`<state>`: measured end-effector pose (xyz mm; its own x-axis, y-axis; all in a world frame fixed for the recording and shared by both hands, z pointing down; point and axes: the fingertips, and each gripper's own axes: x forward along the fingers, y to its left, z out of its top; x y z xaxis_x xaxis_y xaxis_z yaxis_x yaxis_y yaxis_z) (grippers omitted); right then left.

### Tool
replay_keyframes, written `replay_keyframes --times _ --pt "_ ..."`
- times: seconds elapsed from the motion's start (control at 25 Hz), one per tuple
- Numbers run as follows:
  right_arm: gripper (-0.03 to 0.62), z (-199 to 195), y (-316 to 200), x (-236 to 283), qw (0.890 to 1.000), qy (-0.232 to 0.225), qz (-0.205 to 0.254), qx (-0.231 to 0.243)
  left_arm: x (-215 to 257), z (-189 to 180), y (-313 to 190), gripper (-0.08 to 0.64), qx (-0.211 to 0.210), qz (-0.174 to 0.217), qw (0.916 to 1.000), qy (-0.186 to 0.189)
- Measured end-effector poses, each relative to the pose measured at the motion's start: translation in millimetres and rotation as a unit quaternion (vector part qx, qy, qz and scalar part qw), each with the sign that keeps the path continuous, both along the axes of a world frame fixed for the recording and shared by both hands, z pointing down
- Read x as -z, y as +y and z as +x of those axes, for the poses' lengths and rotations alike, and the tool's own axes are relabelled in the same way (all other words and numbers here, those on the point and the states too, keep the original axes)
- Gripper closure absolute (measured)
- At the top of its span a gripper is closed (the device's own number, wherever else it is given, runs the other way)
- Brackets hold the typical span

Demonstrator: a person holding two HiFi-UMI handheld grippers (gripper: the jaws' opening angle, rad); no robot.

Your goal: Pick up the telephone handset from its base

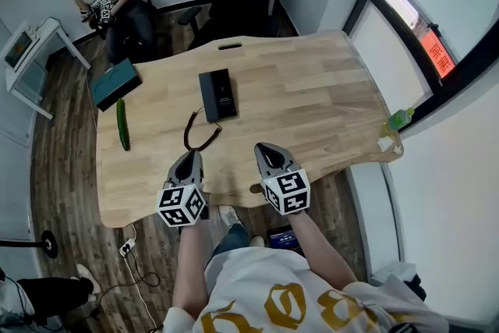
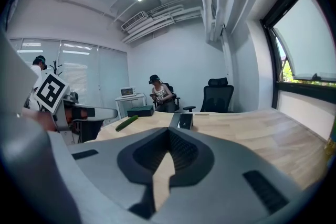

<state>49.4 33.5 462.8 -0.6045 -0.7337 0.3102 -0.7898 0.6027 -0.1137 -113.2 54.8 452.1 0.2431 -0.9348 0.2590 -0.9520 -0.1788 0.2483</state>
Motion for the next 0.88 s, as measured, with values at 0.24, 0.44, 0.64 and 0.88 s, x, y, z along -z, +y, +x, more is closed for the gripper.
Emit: replay_keyframes --times 0.24,0.44,0.64,0.88 --pt "0.586 -24.9 -45.7 -8.1 1.000 0.003 -0.019 0.014 -11.4 -19.5 -58.0 0.554 -0.017 -0.015 0.9996 0.014" --pt "0.586 -42.9 -80.1 -15.3 1.000 0.007 -0.023 0.001 -14.2 -42.8 -94.8 0.554 -0.016 -0.006 0.9974 0.070" --pt "0.586 -51.3 -98.6 -14.5 1.000 0.005 -0.019 -0.009 -22.8 -45.9 -120.2 0.554 -0.037 -0.016 0.9961 0.078" --pt "0.586 -54.9 -111.6 -20.9 0.999 -0.003 -0.039 -0.012 -28.4 -44.2 -142.0 0.554 -0.048 -0.020 0.9949 0.086"
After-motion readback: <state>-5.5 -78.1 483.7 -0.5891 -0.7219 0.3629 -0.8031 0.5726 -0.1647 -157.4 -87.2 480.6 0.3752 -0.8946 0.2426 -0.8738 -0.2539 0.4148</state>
